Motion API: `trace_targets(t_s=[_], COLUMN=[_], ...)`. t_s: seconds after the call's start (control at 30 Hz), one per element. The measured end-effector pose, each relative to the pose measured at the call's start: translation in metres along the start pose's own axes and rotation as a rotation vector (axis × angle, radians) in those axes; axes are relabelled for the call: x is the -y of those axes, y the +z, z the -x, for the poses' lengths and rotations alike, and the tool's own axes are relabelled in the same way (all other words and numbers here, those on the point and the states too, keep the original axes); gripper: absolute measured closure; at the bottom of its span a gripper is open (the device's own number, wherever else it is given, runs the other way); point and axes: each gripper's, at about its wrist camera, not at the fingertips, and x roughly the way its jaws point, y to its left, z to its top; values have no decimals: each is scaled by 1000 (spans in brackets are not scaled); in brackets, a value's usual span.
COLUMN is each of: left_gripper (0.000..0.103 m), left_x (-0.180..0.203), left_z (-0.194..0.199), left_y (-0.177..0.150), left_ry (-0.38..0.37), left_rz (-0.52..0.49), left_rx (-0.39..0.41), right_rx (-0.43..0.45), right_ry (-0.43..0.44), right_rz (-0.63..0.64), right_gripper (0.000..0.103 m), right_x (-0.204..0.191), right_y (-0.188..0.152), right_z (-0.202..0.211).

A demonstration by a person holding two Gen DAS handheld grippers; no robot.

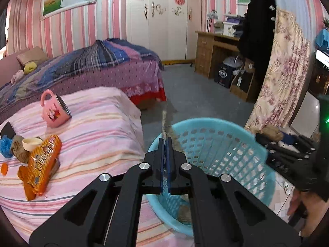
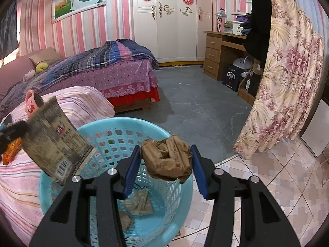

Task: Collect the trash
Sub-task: 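Carry the wrapper and paper to the blue basket and release both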

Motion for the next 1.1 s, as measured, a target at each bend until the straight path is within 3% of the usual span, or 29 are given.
trace_targets(t_s=[0.07,0.13,0.17,0.3,0.5,0.63,0.73,0.87,1.1], left_gripper=[78,34,24,12,7,6,6,5,5], left_x=[-5,-11,-12,-30,-74,-100,-118,-140,-190], left_z=[-7,-6,-5,-3,-7,-3,7,23,53], left_y=[-3,-6,-7,-11,-15,-18,-19,-20,-27], left_ry=[-1,39,65,134,175,194,231,271,351], left_rz=[-1,-9,-18,-32,45,84,83,83,102], left_rx=[-23,-6,9,28,5,-2,19,44,74], right_rx=[4,2,2,0,22,36,37,37,35], right_ry=[0,3,2,-3,-8,-21,-82,-90,-97], right_rz=[-5,7,10,33,34,51,77,57,67], right_gripper=[54,54,54,54,52,25,15,7,5], right_x=[-1,-3,-4,-12,-25,-34,-45,-52,-65], right_y=[-2,-3,-3,-4,1,2,6,12,15], right_z=[-2,-7,-7,-9,-6,-5,-5,-5,-4])
